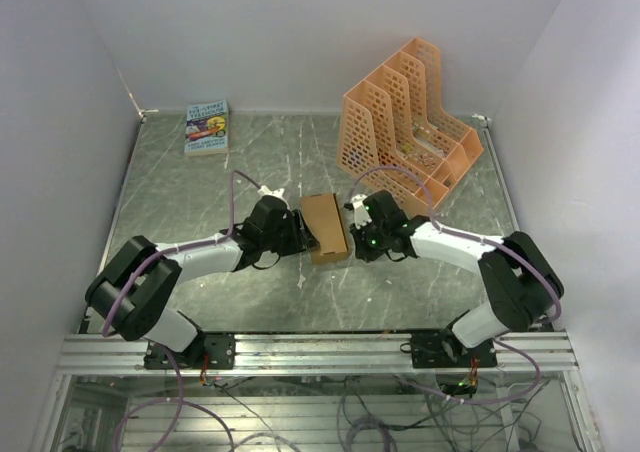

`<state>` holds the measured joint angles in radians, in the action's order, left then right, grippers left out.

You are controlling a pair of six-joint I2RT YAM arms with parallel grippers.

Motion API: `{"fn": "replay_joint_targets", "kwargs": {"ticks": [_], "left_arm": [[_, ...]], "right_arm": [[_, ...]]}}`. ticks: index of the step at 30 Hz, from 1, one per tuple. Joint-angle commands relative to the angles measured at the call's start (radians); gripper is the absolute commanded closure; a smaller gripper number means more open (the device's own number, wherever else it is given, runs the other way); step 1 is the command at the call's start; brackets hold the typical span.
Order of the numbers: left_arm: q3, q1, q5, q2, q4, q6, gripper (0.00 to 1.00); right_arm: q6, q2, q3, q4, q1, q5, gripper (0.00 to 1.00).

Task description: Fold the paper box

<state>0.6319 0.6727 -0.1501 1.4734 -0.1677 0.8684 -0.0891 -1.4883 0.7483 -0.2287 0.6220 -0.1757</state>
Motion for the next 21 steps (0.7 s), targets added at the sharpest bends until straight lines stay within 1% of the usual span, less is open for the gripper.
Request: {"fn": "replay_joint_targets", "kwargs": {"ticks": [1, 5, 8, 13, 18, 21], "left_arm": [[-0.001, -0.001, -0.036, -0.007, -0.050, -0.002, 0.45], [0.008, 0.022, -0.050, 0.032, -0.083, 0.008, 0.46], [0.023, 0.040, -0.053, 0.062, -0.106, 0.019, 0.47], [0.041, 0.054, -0.045, 0.074, -0.114, 0.025, 0.47], [0.054, 0.054, -0.026, 0.055, -0.066, 0.010, 0.46], [0.050, 0.043, -0.010, 0.029, -0.035, -0.004, 0.45]], "right_arm": [[-0.007, -0.063, 0.050, 0.006, -0.002, 0.027, 1.00], [-0.011, -0.076, 0.080, 0.008, 0.040, 0.035, 1.00], [-0.005, -0.058, 0.086, 0.018, 0.100, 0.056, 1.00], [-0.019, -0.063, 0.094, 0.024, 0.126, 0.018, 1.00], [-0.012, -0.053, 0.076, 0.023, 0.105, 0.080, 1.00], [-0.021, -0.036, 0.068, 0.009, 0.018, 0.078, 1.00]]}}
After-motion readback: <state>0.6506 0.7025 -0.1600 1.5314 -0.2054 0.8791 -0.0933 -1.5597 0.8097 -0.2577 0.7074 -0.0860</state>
